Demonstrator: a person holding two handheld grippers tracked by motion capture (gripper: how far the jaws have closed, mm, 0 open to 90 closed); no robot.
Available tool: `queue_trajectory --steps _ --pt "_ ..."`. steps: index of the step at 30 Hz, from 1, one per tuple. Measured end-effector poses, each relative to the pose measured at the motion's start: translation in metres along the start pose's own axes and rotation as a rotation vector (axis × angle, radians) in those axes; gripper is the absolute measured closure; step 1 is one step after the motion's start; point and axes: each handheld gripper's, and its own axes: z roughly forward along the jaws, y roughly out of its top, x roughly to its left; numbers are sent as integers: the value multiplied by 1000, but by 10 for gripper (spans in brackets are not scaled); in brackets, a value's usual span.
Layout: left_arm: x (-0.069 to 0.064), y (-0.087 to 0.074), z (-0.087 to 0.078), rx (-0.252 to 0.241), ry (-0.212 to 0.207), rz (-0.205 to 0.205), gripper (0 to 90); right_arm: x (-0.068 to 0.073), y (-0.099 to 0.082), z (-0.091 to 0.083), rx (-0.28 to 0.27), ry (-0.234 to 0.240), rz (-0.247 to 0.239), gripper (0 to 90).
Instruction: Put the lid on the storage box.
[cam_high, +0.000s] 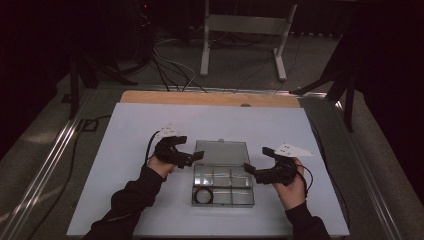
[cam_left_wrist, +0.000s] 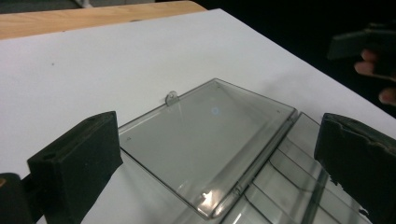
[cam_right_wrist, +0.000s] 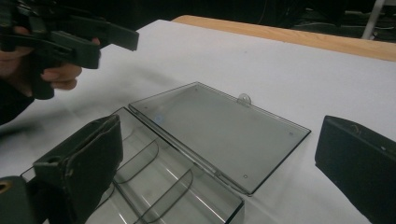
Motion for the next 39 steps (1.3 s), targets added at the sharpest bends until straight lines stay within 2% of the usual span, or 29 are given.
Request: queue_trajectory --steps 5,10,12,14,20,30,35,39 --pt "6 0 5 5 7 -56 12 -1 -2 2 9 1 -1 8" --pt "12 1 6 6 22 -82 12 -1 -3 3 9 10 -2 8" --pt "13 1 8 10 26 -77 12 -1 -4 3 15 10 -4 8" --pt "11 1 11 26 51 -90 11 -2 -4 4 17 12 -3 8" --pt "12 -2 17 73 81 -116 12 -1 -5 5 19 12 -5 8" --pt "12 -7 24 132 63 -174 12 0 -6 6 26 8 -11 8" --pt "15 -7 25 141 41 -222 13 0 -7 7 30 9 -15 8" --pt "14 -8 25 150 23 -237 38 0 -7 7 30 10 -14 8"
